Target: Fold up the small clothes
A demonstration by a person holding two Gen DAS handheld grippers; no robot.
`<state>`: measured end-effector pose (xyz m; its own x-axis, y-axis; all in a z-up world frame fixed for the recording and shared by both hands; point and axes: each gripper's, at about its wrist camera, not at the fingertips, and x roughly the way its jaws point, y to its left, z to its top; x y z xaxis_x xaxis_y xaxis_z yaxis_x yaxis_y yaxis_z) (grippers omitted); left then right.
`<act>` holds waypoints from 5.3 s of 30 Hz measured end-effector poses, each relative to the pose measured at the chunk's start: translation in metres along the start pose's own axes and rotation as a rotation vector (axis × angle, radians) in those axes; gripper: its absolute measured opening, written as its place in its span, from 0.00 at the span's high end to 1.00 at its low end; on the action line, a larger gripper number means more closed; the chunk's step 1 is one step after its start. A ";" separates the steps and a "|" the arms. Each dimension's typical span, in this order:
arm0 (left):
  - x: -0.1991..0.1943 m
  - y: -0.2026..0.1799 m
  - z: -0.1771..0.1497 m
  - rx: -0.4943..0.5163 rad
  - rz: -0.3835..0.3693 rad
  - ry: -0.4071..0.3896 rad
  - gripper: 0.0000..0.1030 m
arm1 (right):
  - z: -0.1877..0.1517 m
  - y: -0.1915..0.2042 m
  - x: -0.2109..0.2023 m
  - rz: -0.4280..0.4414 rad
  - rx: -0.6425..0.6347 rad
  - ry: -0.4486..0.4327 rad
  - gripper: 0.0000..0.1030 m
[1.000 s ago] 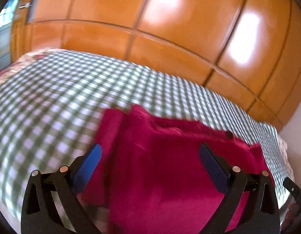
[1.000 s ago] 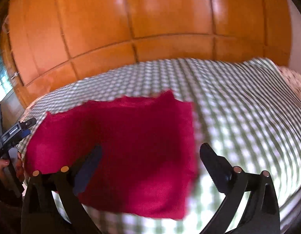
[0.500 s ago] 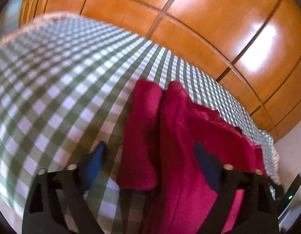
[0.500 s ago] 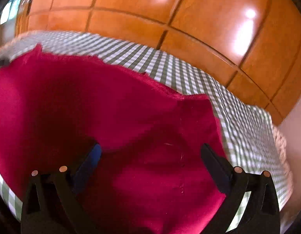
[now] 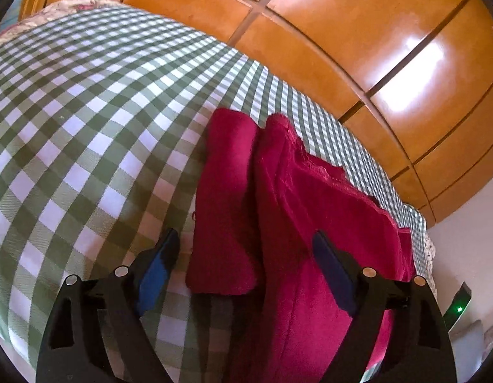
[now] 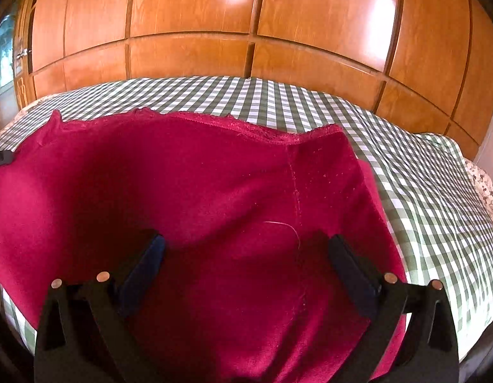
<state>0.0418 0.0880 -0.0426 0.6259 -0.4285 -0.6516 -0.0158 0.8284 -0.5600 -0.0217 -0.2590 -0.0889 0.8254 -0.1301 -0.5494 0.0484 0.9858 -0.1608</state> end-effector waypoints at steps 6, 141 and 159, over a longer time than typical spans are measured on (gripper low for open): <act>0.003 0.003 -0.006 -0.128 -0.113 0.053 0.31 | -0.002 0.000 -0.001 -0.002 0.005 -0.007 0.02; 0.109 -0.218 -0.110 0.539 -0.212 0.226 0.21 | -0.022 -0.127 -0.050 -0.047 0.328 0.140 0.02; 0.073 -0.189 -0.094 0.453 -0.142 0.018 0.21 | -0.017 -0.102 -0.055 0.336 0.434 0.266 0.81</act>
<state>0.0172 -0.1338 -0.0319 0.5832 -0.5520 -0.5959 0.4135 0.8332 -0.3671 -0.0815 -0.3547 -0.0567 0.6694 0.2284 -0.7069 0.0808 0.9235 0.3749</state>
